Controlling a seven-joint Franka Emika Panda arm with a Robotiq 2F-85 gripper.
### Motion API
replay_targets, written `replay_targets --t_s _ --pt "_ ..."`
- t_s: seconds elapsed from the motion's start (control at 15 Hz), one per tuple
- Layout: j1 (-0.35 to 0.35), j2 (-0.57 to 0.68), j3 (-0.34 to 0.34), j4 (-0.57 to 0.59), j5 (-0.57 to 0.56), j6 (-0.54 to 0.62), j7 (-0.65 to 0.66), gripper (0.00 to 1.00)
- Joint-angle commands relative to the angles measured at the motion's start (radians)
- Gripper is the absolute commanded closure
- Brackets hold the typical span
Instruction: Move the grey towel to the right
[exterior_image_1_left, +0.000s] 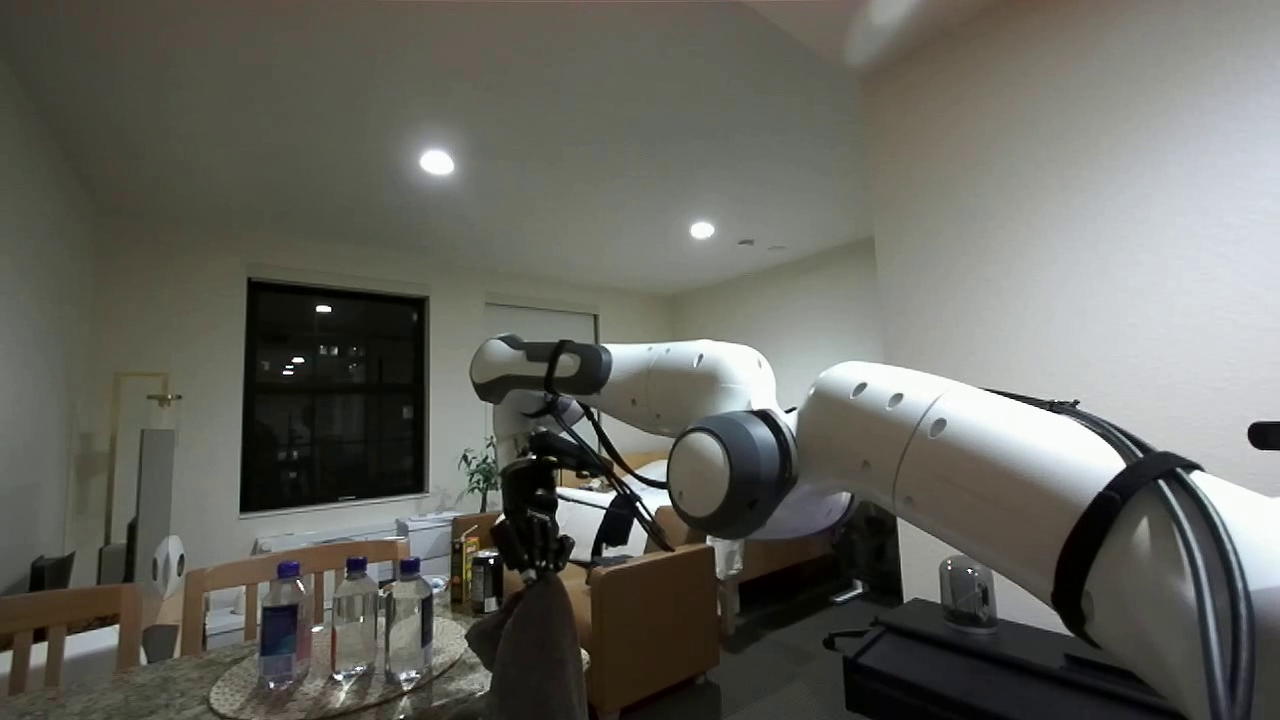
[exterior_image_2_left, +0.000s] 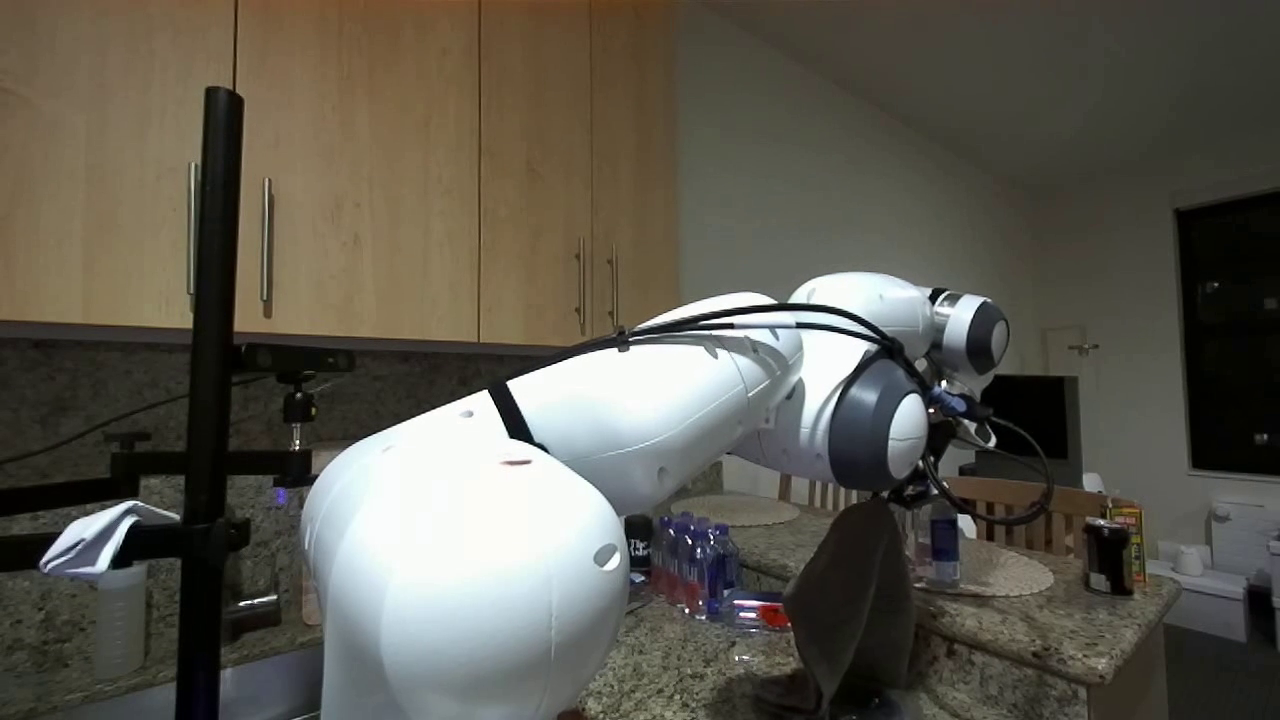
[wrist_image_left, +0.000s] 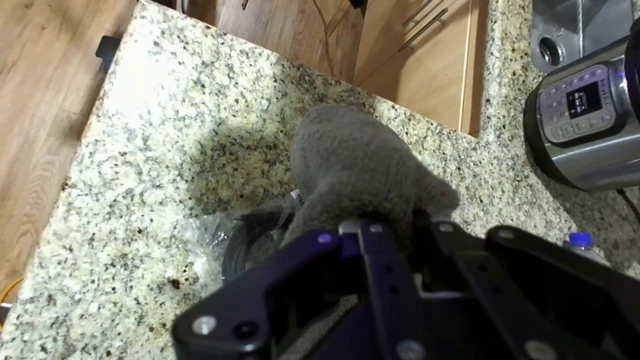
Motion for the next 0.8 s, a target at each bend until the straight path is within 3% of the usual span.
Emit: replay_targets --t_s 0.0,0.13,0.33,0.73 --pt "-0.021 -0.011 -0.019 0.000 0.004 -0.029 0.079 0.64" --pt "-0.030 -0.010 -0.038 0.000 -0.001 -0.041 0.121 0.60" --pt "-0.046 -0.009 -0.076 0.001 -0.008 -0.084 0.185 0.42" --pt "-0.068 -0.011 -0.126 0.001 -0.014 -0.149 0.167 0.05"
